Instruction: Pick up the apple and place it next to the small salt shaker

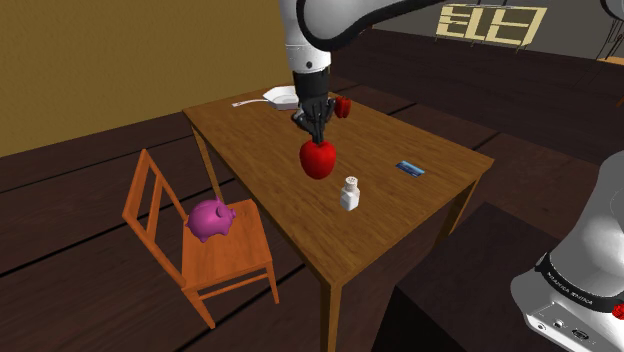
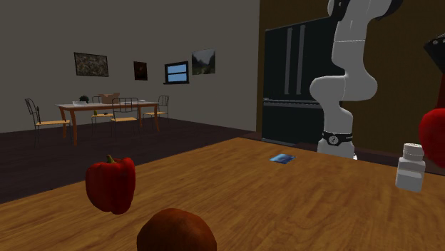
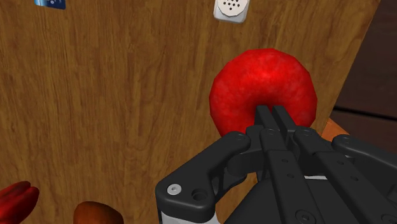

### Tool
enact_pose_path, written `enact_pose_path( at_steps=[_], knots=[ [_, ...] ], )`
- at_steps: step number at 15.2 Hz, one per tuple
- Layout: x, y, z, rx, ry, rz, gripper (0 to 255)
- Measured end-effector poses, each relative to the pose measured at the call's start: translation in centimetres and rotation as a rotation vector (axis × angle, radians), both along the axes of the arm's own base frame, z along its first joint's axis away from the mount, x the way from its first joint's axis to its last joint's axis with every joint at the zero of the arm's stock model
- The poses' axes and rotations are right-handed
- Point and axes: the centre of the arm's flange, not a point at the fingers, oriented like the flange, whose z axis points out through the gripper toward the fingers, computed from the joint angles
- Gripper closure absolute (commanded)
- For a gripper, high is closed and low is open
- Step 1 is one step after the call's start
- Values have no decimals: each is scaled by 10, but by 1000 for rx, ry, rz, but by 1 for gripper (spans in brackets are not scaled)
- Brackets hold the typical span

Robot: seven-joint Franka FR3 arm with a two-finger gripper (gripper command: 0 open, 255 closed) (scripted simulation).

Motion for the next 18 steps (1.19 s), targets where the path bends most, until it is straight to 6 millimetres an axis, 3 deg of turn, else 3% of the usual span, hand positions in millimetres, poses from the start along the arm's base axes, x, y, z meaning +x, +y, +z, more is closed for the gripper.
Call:
enact_pose_path(
  at_steps=[13,18],
  knots=[
    [1,1,-68,0,0,0,255],
    [0,0,-72,0,0,0,255]
  ],
)
